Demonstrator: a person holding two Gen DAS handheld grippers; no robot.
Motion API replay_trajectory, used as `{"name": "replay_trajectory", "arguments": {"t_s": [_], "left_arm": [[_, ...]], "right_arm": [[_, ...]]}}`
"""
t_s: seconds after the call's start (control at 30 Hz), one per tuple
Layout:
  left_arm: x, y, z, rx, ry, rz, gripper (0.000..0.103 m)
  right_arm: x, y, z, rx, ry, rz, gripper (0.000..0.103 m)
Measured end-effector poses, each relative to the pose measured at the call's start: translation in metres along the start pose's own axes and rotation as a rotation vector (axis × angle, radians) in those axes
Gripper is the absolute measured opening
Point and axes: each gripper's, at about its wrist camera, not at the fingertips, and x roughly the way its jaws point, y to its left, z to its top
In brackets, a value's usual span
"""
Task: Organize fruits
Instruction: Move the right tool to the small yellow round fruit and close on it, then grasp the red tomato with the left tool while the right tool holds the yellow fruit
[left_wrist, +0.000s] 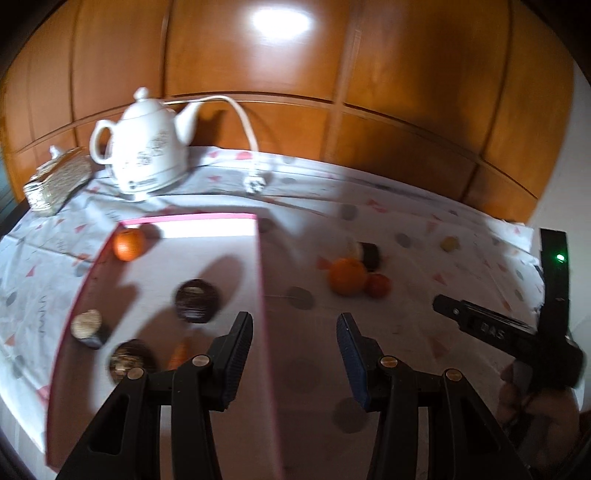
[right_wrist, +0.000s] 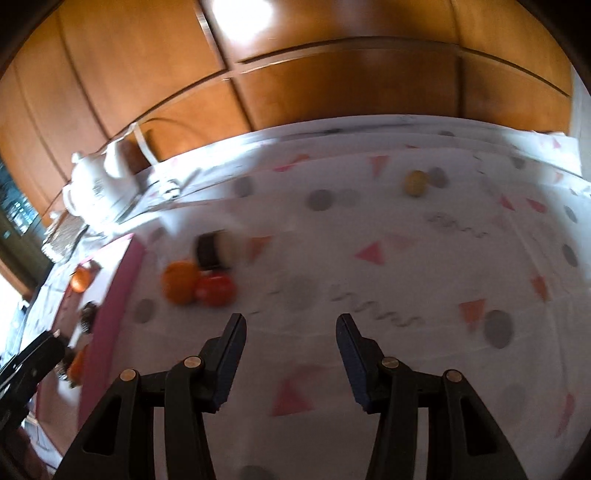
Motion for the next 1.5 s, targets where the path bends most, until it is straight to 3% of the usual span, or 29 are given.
{"name": "replay_trajectory", "arguments": {"t_s": [0.23,0.6,1.2,1.23,1.37,1.5], "left_arm": [[0.028,-0.032,0.002,0.005,0.056,-0.058,0.048],[0.067,-0.057,0.013,-0.01,0.1,-0.065,0.047],[0.104,-0.06,0.015,-0.056,0.119,-0.035,0.047],[0.105,-0.059,0.015,-0.06,0.118,-0.037,0.047],[0.109,-0.059,0.015,-0.069,0.12,-0.038,0.047],[0.11,-0.06,0.015,-0.069,0.113,-0.039,0.046]], "right_arm": [[0.008,-0.029,0.009,0.016,-0.001,-0.067,0.051],[0.026,-0.069,0.046,0.033,-0.02,-0.15,0.048],[0.076,-0.084,0.101,0.006,-0.039,-0.28,0.048],[0.078,-0.085,0.103,0.004,-0.038,-0.295,0.047],[0.084,-0.088,0.107,0.005,-0.031,-0.311,0.025],[0.083,-0.085,0.108,-0.018,-0.025,-0.302,0.025]]}}
